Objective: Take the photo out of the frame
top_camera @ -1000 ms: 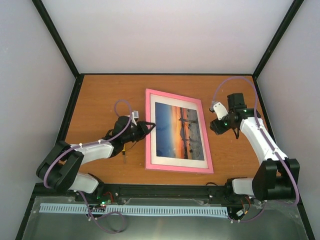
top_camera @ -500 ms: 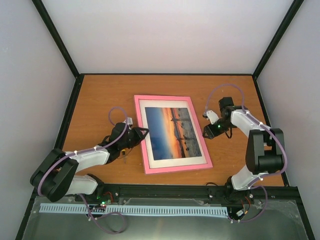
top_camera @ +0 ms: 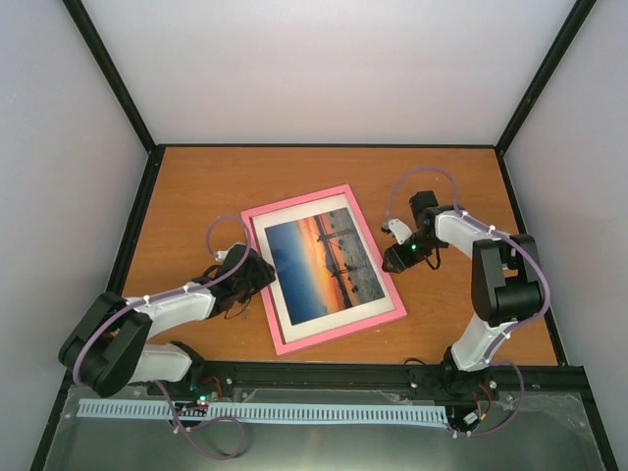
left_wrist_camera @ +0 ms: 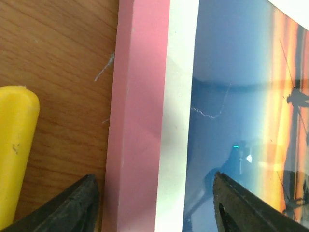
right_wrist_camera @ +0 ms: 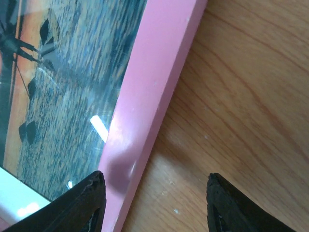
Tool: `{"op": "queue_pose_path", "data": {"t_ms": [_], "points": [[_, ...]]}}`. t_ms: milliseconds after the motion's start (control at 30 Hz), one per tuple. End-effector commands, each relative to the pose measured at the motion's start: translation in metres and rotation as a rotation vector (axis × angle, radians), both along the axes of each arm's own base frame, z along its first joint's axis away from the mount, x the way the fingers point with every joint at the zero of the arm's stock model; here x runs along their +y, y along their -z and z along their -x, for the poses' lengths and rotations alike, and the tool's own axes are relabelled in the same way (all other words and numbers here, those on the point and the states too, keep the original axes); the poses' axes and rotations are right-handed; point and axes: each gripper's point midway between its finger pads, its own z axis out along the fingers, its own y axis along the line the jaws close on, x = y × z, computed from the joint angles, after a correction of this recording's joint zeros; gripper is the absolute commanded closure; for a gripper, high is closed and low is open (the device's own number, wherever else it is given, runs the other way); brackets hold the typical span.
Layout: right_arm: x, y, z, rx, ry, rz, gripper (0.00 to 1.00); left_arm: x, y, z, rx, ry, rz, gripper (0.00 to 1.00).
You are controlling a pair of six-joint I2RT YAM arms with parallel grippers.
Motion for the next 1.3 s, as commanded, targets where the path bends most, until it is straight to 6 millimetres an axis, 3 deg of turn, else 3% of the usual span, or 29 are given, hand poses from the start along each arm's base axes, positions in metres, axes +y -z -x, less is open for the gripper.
{"op": "queue_pose_path", "data": {"t_ms": [0,233,433,533,733,1033,1267], "points": [[0.009,0.003,-0.007,-0.022,-0.008,0.028,0.44,0.01,-0.001,-0.005,0.053,-0.001,-0.12,0.32],[0.012,0.0,-0.001,-0.048,-0.034,0.067,0.46,0.012,-0.01,-0.015,0.07,-0.004,-0.185,0.25],[0.008,-0.02,-0.023,-0.193,-0.028,0.19,0.45,0.011,-0.036,-0.04,0.068,0.018,-0.299,0.21],[0.015,-0.031,-0.033,-0.236,-0.024,0.202,0.45,0.012,-0.049,-0.052,0.084,0.016,-0.36,0.19],[0.035,-0.027,-0.047,-0.255,-0.034,0.244,0.44,0.007,-0.067,-0.064,0.065,-0.008,-0.353,0.18],[0.045,-0.014,-0.074,-0.275,0.029,0.28,0.45,0.002,-0.052,-0.052,0.148,0.007,-0.317,0.18],[0.049,-0.004,-0.077,-0.252,0.045,0.274,0.5,0.003,-0.039,-0.042,0.185,0.015,-0.311,0.19]]}}
